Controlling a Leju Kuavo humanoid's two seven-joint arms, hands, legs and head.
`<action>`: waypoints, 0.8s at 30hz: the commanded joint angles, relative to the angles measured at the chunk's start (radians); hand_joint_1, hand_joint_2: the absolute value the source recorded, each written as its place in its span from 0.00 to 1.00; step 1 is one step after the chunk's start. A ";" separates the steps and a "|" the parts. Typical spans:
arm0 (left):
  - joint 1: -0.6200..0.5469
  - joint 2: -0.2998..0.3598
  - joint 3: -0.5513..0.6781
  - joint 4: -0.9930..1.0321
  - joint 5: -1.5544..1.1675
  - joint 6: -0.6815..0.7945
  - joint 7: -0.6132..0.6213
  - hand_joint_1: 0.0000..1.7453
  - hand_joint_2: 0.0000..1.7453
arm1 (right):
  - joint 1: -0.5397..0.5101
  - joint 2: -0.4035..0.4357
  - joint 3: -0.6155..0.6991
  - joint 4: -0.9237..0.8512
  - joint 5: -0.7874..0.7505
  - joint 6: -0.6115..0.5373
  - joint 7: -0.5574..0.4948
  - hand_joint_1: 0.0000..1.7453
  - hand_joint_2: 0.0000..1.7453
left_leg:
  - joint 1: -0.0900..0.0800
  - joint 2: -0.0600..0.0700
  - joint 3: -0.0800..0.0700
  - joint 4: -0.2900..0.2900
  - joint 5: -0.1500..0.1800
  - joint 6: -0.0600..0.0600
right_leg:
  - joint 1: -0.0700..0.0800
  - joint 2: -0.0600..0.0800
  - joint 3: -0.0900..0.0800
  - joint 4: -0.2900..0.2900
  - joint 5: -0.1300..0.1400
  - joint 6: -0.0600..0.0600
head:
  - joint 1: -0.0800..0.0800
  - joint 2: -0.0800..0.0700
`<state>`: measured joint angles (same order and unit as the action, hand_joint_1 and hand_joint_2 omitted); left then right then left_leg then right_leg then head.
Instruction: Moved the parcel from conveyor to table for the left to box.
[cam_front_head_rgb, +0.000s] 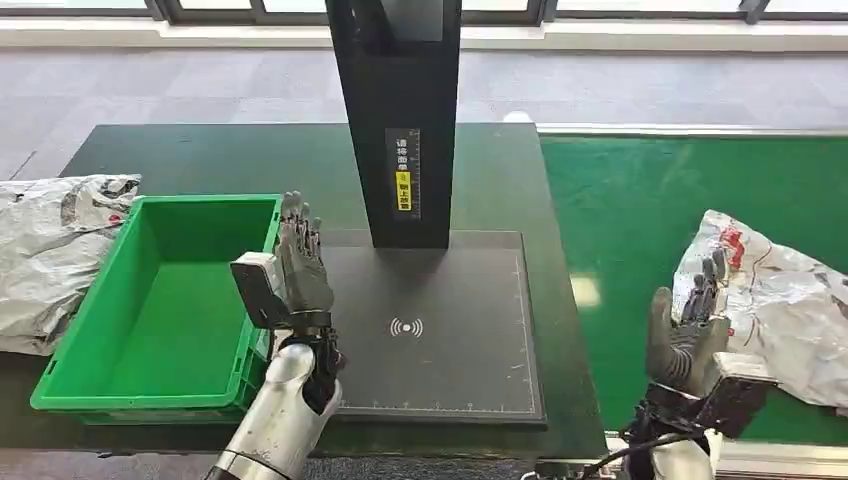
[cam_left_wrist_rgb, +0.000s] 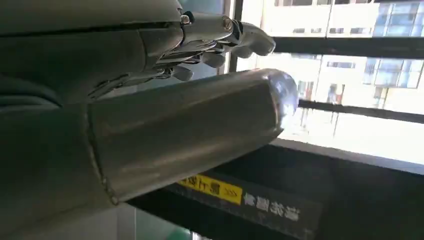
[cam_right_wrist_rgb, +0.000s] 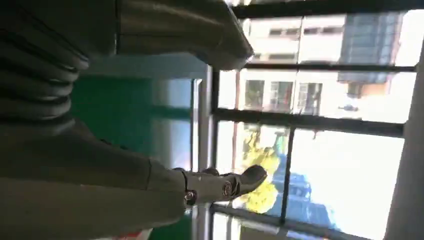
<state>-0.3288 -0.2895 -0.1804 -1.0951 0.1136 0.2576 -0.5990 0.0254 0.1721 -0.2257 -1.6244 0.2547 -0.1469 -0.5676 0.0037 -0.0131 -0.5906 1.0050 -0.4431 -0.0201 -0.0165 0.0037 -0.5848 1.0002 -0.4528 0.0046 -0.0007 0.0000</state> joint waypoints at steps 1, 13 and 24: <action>0.070 0.035 -0.024 -0.112 -0.128 0.084 0.048 0.00 0.00 | -0.057 -0.023 -0.190 0.153 0.224 -0.205 0.075 0.00 0.00 | 0.001 0.002 0.004 -0.002 -0.001 0.001 | 0.001 0.000 0.004 -0.004 0.000 0.000 | 0.000 0.000; 0.117 0.031 -0.013 -0.176 -0.129 0.041 0.048 0.00 0.00 | -0.198 -0.046 -0.287 0.308 0.365 -0.358 0.142 0.00 0.00 | 0.001 0.006 0.005 -0.003 -0.001 0.001 | 0.002 0.004 0.005 -0.006 0.002 -0.001 | 0.000 0.000; 0.176 0.015 -0.025 -0.264 -0.222 0.006 0.055 0.00 0.00 | -0.437 -0.149 -0.441 0.769 0.256 -0.218 0.143 0.00 0.00 | 0.001 0.006 0.002 0.000 0.000 0.002 | 0.001 0.004 0.001 -0.002 0.003 0.003 | 0.000 0.000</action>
<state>-0.2148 -0.2792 -0.1843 -1.3183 -0.0835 0.2869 -0.5619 -0.2421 0.0882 -0.5882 -1.2122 0.3659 -0.3311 -0.4646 0.0035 -0.0110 -0.5917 1.0062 -0.4422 -0.0185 -0.0168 0.0048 -0.5857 1.0002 -0.4505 0.0077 -0.0004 0.0000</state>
